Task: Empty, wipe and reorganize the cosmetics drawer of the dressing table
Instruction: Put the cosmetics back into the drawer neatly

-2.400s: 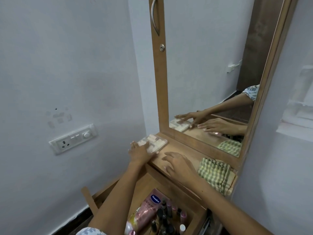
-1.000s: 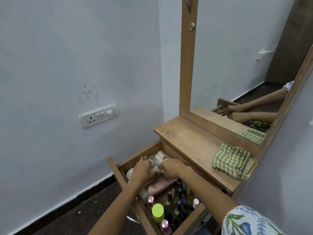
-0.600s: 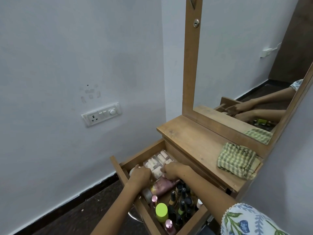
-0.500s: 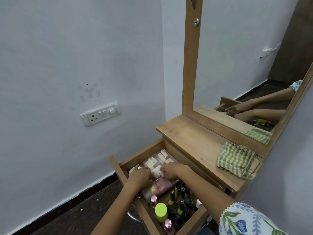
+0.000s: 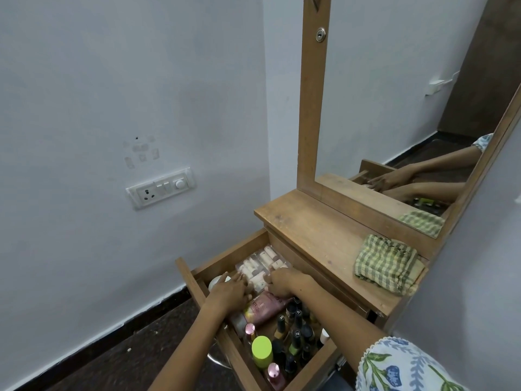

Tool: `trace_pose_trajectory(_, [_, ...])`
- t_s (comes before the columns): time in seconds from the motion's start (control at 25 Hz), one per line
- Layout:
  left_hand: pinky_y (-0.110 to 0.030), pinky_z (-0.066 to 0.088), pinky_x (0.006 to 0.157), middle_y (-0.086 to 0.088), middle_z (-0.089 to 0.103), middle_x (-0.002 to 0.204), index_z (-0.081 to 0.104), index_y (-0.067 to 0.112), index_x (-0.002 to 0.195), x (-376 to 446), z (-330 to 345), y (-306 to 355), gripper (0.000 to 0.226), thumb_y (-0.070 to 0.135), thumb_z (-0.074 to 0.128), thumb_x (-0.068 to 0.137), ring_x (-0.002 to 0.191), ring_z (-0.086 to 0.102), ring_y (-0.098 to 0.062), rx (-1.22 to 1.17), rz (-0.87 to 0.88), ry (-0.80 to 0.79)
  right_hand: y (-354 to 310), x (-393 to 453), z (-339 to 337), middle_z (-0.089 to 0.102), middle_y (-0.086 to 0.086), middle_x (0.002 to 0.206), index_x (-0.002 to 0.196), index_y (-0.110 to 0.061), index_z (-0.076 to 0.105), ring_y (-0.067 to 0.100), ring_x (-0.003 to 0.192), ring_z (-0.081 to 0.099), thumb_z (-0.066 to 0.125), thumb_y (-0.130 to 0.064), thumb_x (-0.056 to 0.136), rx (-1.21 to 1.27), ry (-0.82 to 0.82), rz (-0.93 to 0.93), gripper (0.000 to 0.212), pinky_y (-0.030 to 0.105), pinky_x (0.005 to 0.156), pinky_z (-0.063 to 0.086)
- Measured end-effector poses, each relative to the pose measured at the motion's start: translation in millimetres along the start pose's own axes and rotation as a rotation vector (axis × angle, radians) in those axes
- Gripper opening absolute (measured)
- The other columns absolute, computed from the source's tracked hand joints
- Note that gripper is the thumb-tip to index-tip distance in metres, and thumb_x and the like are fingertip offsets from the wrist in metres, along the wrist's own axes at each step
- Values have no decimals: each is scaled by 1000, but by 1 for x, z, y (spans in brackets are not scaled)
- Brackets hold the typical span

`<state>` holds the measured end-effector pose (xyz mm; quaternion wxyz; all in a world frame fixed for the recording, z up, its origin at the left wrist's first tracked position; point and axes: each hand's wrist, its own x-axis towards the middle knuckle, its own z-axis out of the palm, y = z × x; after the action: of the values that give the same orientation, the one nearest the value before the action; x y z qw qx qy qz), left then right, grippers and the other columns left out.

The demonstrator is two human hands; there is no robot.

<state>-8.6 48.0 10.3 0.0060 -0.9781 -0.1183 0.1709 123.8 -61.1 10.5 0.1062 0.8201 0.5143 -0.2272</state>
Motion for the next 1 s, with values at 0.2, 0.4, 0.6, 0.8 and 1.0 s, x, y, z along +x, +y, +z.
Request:
trace_pose_trajectory(0.2, [-44,0,118,-4,36,151,48,23,136,-2,-4,3,43,37,29,100,145,19,-16,-125,-24,41,1,-1,0,43,16,143,137,-14,43,32,125,46,37,-28,100,7,-1,3,41,47,104,39])
trace_pose_trajectory(0.4, [-45,12,117,4,68,115,65,27,117,-8,-16,5,35,43,43,95,113,56,-10,-268,-50,209,5,-20,-12,35,13,150,141,-16,42,31,134,37,35,-27,101,159,52,-36,42,42,110,32])
trace_pose_trajectory(0.6, [-25,41,90,8,72,101,72,28,107,-38,-40,3,30,33,74,78,94,63,-8,-274,53,79,17,-52,-18,52,11,139,135,-16,52,26,121,52,45,-22,99,316,276,-77,37,34,99,42])
trace_pose_trajectory(0.8, [-28,52,87,5,70,102,71,30,108,-46,-33,10,36,20,78,74,91,65,-11,-237,4,71,18,-77,-9,64,6,123,123,-14,63,21,105,62,50,-17,94,341,385,-92,31,29,86,49])
trace_pose_trajectory(1.0, [-23,53,81,6,73,95,69,29,111,-42,-23,18,39,21,78,75,83,66,-4,-305,-12,177,17,-90,-7,66,2,118,118,-24,64,18,94,65,48,-19,89,324,440,-85,34,40,79,55])
